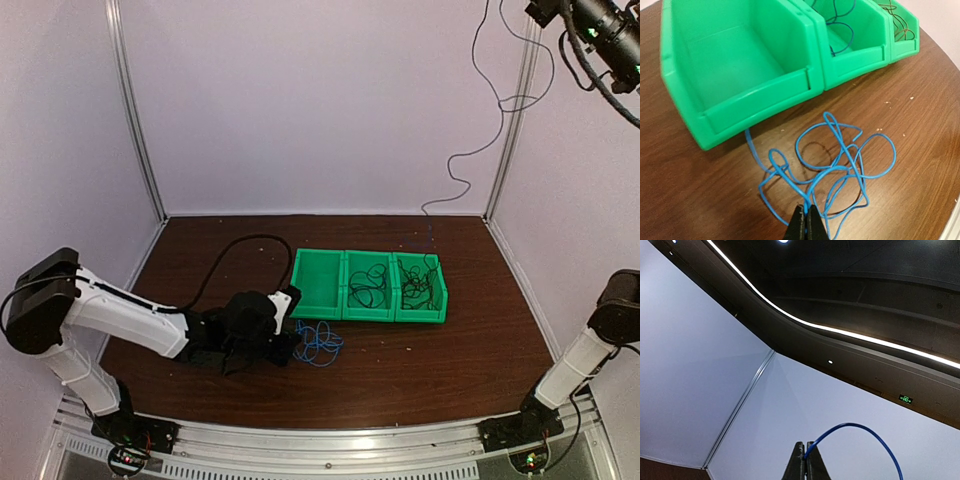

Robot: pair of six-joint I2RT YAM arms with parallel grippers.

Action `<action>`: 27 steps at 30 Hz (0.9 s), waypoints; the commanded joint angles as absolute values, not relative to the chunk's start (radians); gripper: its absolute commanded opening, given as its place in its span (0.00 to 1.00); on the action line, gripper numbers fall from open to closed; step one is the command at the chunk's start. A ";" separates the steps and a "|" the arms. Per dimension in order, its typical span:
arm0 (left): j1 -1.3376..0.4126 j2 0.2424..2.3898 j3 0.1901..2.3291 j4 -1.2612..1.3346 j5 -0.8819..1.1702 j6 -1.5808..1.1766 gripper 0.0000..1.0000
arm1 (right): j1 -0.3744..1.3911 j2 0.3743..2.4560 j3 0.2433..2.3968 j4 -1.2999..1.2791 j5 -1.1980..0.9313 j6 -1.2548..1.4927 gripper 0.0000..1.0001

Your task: Untangle the cables

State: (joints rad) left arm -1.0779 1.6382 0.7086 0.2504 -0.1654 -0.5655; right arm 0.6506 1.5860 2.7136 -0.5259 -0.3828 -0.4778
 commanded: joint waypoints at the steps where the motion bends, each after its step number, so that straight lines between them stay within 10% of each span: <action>1: -1.070 1.466 0.609 0.132 -0.314 -0.599 0.00 | 0.656 1.603 2.653 -0.552 -0.350 -0.510 0.00; 9: -0.993 1.242 0.485 0.018 -0.419 -0.661 0.00 | 0.656 1.609 2.534 -0.554 -0.282 -0.538 0.00; 17: -0.983 1.169 0.496 -0.026 -0.461 -0.640 0.57 | 0.655 1.631 2.482 -0.539 -0.278 -0.533 0.00; 27: -0.983 1.036 0.488 -0.046 -0.577 -0.634 0.59 | 0.656 1.718 2.450 -0.548 -0.301 -0.545 0.00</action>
State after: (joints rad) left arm -0.9863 1.0882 0.4782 -0.0334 -0.5003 -0.6449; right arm 0.6506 1.6760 2.4653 -0.5529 -0.3019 -0.5316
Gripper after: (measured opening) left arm 0.598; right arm 0.009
